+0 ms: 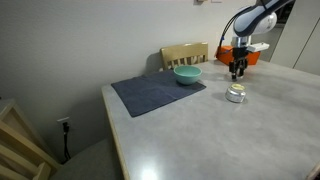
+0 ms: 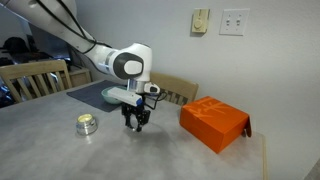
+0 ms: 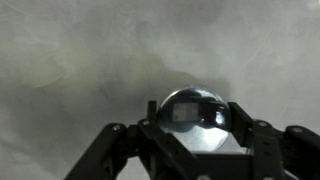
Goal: Pick up the lid from the silver container and put it on the table.
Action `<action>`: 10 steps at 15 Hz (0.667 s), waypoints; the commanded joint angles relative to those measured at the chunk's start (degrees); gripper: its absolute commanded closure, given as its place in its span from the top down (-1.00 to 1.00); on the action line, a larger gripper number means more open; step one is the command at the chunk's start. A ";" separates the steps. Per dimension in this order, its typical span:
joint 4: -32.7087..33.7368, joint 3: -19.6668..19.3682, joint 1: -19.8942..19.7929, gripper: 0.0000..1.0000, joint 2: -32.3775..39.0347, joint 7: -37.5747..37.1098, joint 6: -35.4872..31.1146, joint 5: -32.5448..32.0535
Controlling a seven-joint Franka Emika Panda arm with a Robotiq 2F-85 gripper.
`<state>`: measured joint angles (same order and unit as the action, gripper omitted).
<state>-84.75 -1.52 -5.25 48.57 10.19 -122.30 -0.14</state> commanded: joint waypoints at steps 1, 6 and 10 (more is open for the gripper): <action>3.59 0.92 -1.23 -0.12 2.06 1.31 2.91 0.20; 6.38 0.84 -1.40 -0.12 3.99 1.25 4.87 0.21; 8.60 0.72 -1.43 -0.12 5.83 1.03 6.74 0.10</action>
<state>-79.49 -1.52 -5.61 52.25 10.24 -118.26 -0.14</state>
